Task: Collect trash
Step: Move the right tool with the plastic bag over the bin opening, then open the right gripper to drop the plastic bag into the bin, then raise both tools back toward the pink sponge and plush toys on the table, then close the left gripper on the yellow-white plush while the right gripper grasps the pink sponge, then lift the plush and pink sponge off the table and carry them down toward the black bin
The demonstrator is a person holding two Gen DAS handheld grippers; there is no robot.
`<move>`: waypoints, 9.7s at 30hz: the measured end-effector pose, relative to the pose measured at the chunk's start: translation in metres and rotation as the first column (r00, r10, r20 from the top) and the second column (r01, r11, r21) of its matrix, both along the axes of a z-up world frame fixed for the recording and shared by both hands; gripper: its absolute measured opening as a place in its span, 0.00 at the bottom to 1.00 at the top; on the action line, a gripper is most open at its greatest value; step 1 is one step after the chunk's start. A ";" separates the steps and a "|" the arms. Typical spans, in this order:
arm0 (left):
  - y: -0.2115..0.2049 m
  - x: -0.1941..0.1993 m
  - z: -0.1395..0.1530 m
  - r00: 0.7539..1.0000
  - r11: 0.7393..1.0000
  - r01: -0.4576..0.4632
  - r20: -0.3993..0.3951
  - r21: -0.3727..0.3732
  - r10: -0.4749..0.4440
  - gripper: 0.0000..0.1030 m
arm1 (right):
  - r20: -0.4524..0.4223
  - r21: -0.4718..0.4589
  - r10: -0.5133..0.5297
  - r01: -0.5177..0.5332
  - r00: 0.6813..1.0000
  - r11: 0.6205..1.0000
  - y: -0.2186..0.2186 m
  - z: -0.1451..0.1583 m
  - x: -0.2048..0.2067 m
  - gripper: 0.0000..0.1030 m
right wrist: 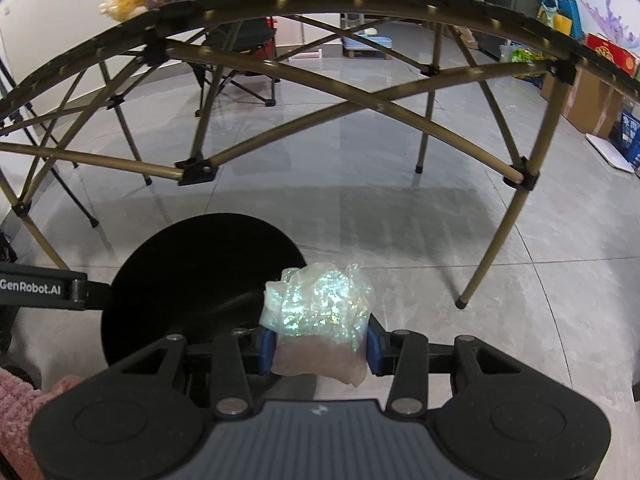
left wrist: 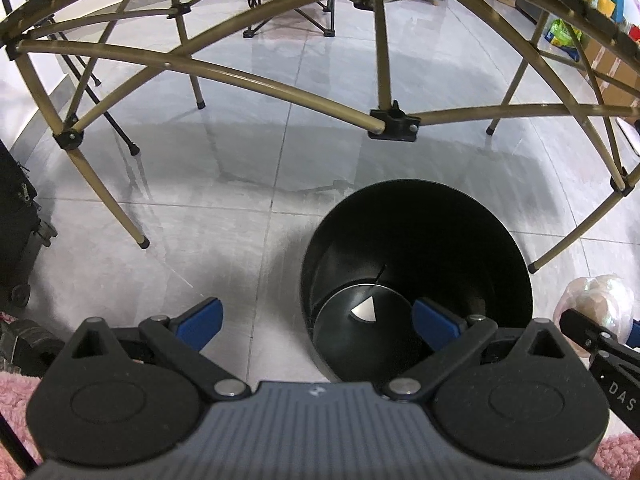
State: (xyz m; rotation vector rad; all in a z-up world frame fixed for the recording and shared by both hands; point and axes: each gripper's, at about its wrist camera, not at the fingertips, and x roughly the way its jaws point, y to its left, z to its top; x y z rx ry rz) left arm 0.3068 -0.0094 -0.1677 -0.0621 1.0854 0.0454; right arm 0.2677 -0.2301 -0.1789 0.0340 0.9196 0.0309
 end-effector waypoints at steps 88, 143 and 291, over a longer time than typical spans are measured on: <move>0.089 -0.014 -0.004 0.983 0.982 -0.182 0.004 0.052 0.182 1.00 | -0.236 0.032 0.131 -0.127 0.963 0.991 0.104 -0.051 0.061 0.98; 0.048 0.065 0.184 0.804 0.983 -0.173 0.584 0.056 0.108 1.00 | 0.512 0.051 0.036 -0.073 0.858 0.996 0.042 0.164 0.121 1.00; -0.002 -0.028 0.203 0.774 0.993 0.114 0.623 0.031 -0.108 0.51 | 0.542 -0.030 0.048 -0.038 0.839 0.999 0.010 0.175 0.012 0.86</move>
